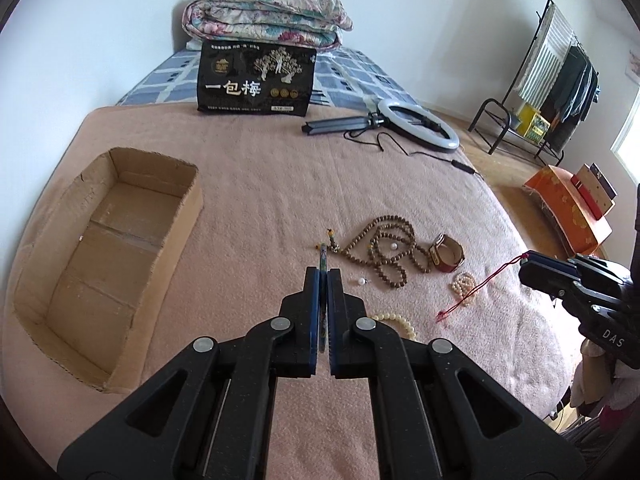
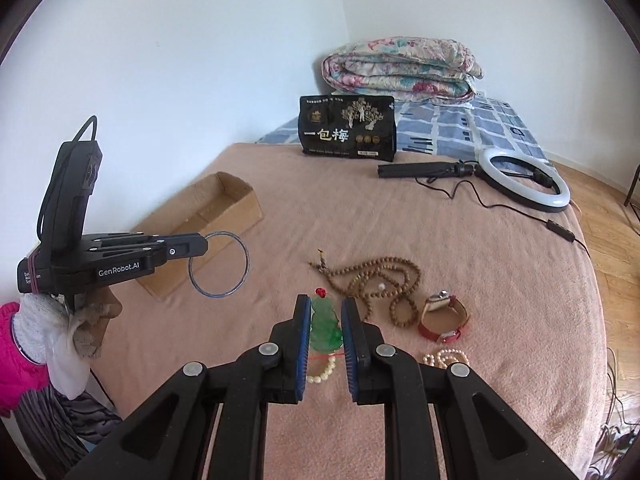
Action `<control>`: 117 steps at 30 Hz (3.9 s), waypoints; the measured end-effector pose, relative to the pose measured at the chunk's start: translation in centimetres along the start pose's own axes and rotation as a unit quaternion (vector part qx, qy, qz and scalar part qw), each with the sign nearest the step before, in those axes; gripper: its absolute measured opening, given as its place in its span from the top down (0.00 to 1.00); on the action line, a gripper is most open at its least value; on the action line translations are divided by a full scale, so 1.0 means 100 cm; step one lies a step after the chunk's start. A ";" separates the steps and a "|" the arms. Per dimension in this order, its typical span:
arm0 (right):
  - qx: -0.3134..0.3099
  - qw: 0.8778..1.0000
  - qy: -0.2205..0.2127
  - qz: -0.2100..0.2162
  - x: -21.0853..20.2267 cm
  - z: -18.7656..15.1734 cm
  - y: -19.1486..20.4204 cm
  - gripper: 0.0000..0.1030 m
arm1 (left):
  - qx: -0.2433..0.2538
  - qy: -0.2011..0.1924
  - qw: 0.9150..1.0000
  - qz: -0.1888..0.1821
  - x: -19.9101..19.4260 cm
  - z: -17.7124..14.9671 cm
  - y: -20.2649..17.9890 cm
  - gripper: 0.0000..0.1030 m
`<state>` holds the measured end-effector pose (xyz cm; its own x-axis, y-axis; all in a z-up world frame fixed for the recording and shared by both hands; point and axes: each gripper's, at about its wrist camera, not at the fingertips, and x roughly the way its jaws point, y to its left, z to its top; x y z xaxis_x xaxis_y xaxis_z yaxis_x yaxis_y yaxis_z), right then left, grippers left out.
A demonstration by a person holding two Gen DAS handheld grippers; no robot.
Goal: Organize jewelry
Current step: 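Carry the bangle in the left tool while the right tool carries the pendant to the box, then open the right tool dropping the pendant in the box while the left tool releases the bangle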
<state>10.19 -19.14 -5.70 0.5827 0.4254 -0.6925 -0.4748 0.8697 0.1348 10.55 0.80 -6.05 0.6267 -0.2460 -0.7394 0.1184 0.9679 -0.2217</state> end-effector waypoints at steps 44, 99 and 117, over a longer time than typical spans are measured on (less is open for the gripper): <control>-0.065 0.990 -0.065 0.103 0.104 0.153 0.170 0.87 | -0.109 -0.073 0.986 0.100 -0.082 0.004 0.190 0.99; -0.058 0.997 0.043 0.035 0.217 0.104 0.186 0.36 | -0.132 0.010 0.983 0.131 -0.029 -0.020 0.224 0.71; 0.003 0.999 0.039 -0.029 0.155 0.087 0.128 0.09 | -0.102 -0.023 0.989 0.108 -0.040 -0.005 0.171 0.71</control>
<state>18.90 0.74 -8.48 0.5565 0.3532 -0.7521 -0.4378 0.8940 0.0959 9.66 18.33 -7.22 0.6561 -0.0276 -0.7542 -0.1766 0.9660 -0.1890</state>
